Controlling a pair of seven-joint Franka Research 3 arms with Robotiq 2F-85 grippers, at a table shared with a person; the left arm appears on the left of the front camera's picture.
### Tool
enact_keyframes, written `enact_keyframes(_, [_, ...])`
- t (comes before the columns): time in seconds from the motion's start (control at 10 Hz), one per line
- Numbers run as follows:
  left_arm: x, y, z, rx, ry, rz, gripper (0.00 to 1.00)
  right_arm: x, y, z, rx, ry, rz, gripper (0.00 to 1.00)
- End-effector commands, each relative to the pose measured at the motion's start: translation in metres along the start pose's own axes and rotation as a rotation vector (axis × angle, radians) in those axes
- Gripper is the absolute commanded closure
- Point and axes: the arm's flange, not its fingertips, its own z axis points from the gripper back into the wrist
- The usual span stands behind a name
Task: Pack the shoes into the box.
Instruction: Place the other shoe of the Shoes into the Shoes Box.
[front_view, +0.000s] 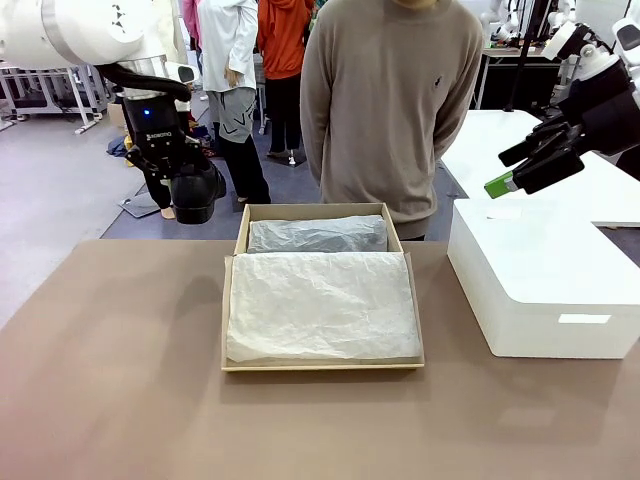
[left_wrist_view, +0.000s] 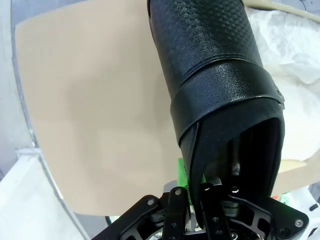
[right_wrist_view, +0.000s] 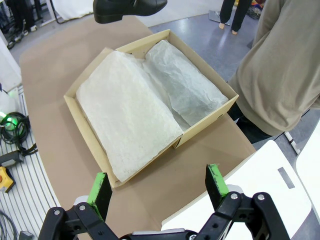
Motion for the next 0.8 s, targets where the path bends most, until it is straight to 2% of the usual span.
enact_keyframes(0.0, [0.001, 0.003, 0.007, -0.018, -0.003, -0.015, 1.00, 0.001, -0.001, 0.000, 0.010, -0.015, 0.000, 0.00])
enact_keyframes(0.1, [0.000, 0.000, 0.000, 0.000, 0.000, 0.000, 1.00, 0.001, -0.001, 0.000, 0.010, -0.015, 0.000, 0.00])
enact_keyframes(0.3, [-0.011, -0.022, 0.013, 0.030, -0.094, 0.209, 1.00, 0.001, -0.001, 0.000, 0.010, -0.015, 0.000, 0.00])
enact_keyframes(0.7, [-0.028, -0.082, 0.025, -0.003, -0.122, 0.476, 1.00, 0.001, -0.001, 0.000, 0.010, -0.015, 0.000, 0.00])
